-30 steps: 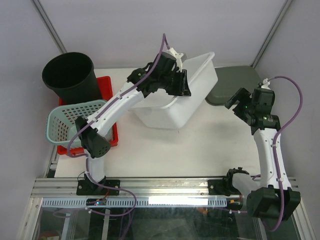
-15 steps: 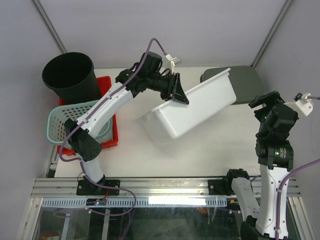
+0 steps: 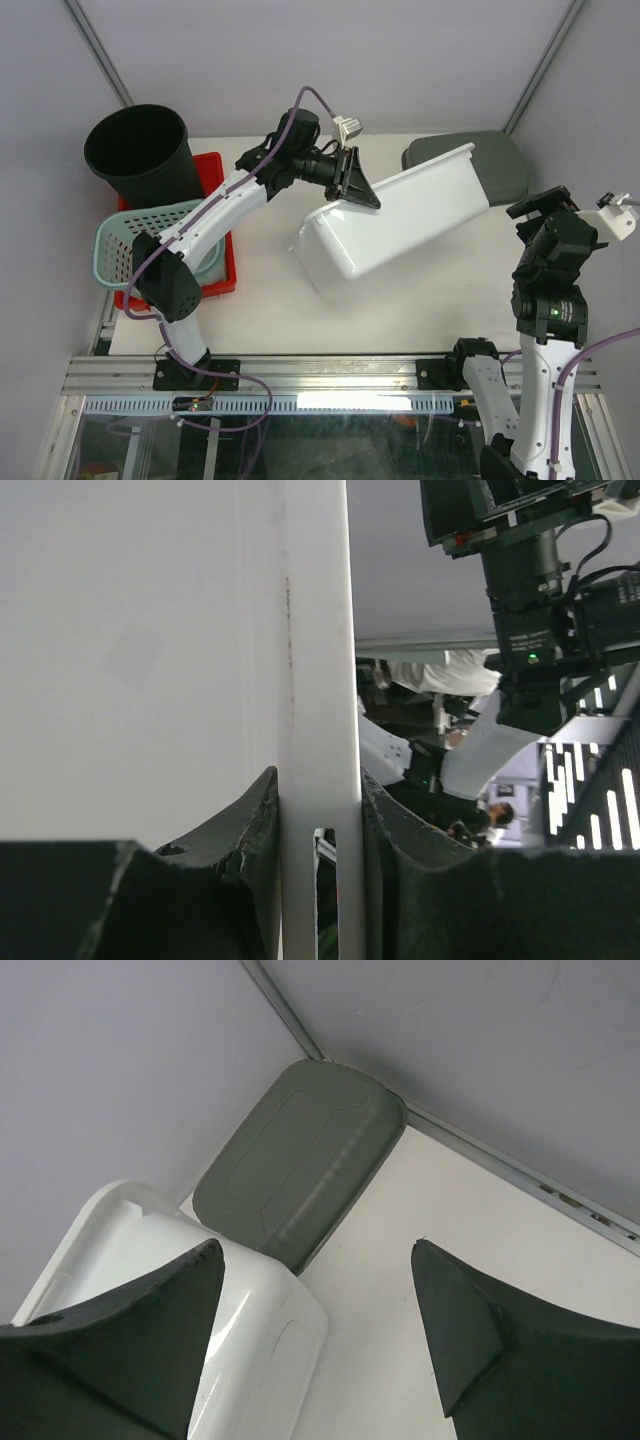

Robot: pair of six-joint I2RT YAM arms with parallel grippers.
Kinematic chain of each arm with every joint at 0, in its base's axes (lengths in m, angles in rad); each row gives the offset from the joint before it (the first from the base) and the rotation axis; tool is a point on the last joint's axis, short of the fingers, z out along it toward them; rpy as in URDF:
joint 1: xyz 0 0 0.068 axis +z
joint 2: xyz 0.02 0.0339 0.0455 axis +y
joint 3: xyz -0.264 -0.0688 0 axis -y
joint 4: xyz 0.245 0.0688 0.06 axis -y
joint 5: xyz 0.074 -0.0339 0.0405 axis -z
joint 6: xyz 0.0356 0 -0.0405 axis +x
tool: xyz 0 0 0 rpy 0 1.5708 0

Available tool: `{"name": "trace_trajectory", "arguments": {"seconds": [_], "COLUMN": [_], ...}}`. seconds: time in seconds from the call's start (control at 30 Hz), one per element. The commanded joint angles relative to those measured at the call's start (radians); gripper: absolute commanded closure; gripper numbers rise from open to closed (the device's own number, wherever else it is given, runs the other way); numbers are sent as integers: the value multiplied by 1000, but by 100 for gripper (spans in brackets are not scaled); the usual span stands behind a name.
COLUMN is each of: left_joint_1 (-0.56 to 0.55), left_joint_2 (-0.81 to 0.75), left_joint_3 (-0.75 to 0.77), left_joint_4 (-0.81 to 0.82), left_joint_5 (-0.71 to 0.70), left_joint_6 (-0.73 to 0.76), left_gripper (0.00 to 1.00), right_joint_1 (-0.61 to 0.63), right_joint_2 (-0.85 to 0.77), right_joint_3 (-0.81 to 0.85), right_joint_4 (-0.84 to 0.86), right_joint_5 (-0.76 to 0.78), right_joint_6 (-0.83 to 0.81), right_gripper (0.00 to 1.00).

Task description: Turn the large container upside down

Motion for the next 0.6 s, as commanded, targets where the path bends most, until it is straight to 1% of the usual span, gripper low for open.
{"name": "trace_trajectory", "arguments": {"seconds": [0.0, 0.07, 0.27, 0.37, 0.4, 0.43, 0.47, 0.5, 0.57], "left_joint_1": [16, 19, 21, 23, 24, 24, 24, 24, 24], "left_joint_2": [-60, -51, -27, -24, -25, -27, -28, -26, 7], "left_joint_3": [-17, -36, -70, -108, -135, -167, -226, -274, -345], "left_joint_4": [284, 314, 397, 510, 574, 677, 809, 971, 1366], "left_joint_5": [194, 219, 336, 396, 412, 421, 429, 430, 434], "left_joint_6": [-140, -194, -285, -388, -452, -524, -630, -759, -1074], "left_gripper": [100, 100, 100, 100, 100, 100, 100, 100, 100], "right_joint_1": [-3, -3, -3, -3, -4, -3, -4, -3, -2], "right_joint_2": [-9, -9, -14, -12, -12, -11, -10, -9, -10], "right_joint_3": [36, 38, 40, 43, 44, 44, 44, 46, 48], "right_joint_4": [66, 66, 68, 68, 68, 68, 68, 68, 68], "right_joint_5": [39, 40, 42, 38, 34, 32, 30, 29, 31], "right_joint_6": [-22, -27, -35, -36, -36, -35, -34, -34, -33], "right_gripper": [21, 21, 21, 21, 21, 21, 21, 21, 21]}}
